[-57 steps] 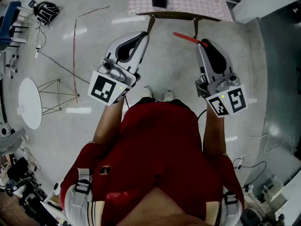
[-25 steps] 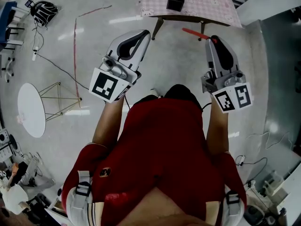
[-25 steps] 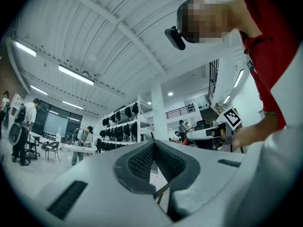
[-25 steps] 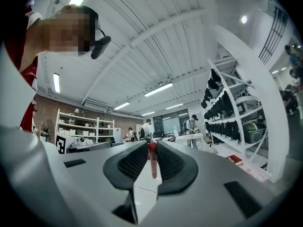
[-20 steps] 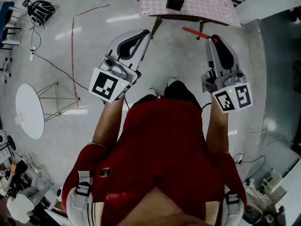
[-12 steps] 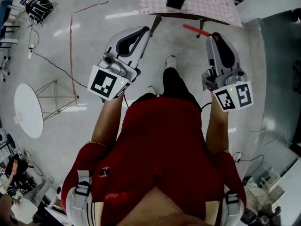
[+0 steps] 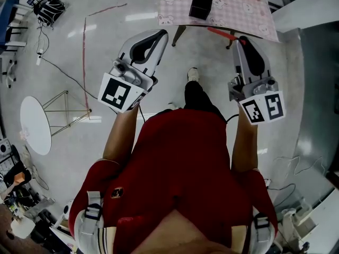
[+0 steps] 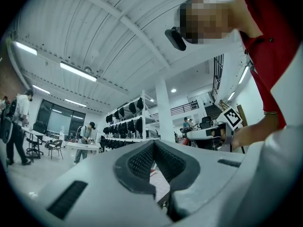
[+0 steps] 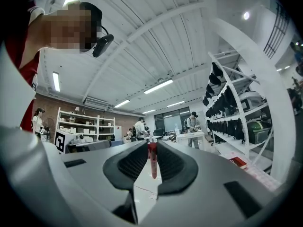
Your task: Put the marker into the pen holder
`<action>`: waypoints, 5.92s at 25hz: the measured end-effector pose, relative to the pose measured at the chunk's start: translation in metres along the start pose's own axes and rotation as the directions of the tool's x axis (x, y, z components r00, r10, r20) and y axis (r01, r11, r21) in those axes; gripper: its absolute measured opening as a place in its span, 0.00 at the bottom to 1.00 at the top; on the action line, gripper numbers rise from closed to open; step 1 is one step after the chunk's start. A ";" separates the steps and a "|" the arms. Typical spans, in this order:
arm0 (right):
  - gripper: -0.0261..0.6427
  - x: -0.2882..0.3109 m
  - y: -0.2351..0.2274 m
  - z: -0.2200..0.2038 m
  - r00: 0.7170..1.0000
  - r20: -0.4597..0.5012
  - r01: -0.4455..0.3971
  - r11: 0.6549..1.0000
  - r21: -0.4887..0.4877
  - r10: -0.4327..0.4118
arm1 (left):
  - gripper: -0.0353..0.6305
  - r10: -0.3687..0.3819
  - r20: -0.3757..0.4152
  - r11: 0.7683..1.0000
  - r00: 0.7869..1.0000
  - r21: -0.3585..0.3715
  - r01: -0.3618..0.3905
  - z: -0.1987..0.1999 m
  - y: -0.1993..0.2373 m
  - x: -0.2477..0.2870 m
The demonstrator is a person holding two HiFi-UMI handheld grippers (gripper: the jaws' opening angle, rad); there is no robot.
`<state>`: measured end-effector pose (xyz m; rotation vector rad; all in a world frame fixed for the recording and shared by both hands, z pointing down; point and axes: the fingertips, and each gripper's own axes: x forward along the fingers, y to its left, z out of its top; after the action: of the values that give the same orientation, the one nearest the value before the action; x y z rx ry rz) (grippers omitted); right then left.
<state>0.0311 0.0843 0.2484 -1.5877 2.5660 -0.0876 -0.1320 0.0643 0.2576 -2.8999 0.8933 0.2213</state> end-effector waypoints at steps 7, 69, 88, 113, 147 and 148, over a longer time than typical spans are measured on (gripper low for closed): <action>0.13 0.038 -0.049 -0.008 1.000 -0.015 -0.021 1.000 0.011 0.021 | 0.06 0.029 -0.025 1.000 0.999 0.011 -0.028 -0.015 0.033 0.049; 0.13 0.201 -0.201 -0.118 0.949 -0.289 -0.124 0.992 0.028 0.126 | 0.06 0.090 -0.128 0.996 0.988 -0.008 -0.092 -0.104 0.151 0.220; 0.13 0.219 -0.211 -0.193 0.900 -0.425 -0.090 0.995 0.036 0.097 | 0.06 0.069 -0.153 0.997 0.986 -0.029 -0.074 -0.119 0.165 0.223; 0.13 0.233 -0.218 -0.253 0.843 -0.534 -0.073 0.997 0.018 0.071 | 0.06 0.054 -0.179 0.996 0.982 -0.055 -0.065 -0.131 0.179 0.225; 0.24 0.240 -0.230 -0.276 0.832 -0.552 -0.052 0.998 0.020 0.054 | 0.06 0.056 -0.195 0.996 0.979 -0.057 -0.068 -0.137 0.180 0.227; 0.25 0.240 -0.230 -0.274 0.834 -0.549 -0.053 0.998 0.019 0.055 | 0.06 0.056 -0.195 0.996 0.979 -0.057 -0.068 -0.136 0.181 0.228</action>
<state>0.0919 -0.2377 0.5285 -1.6791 3.0150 -0.6346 -0.0332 -0.2284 0.3443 -2.9945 1.0244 -0.0288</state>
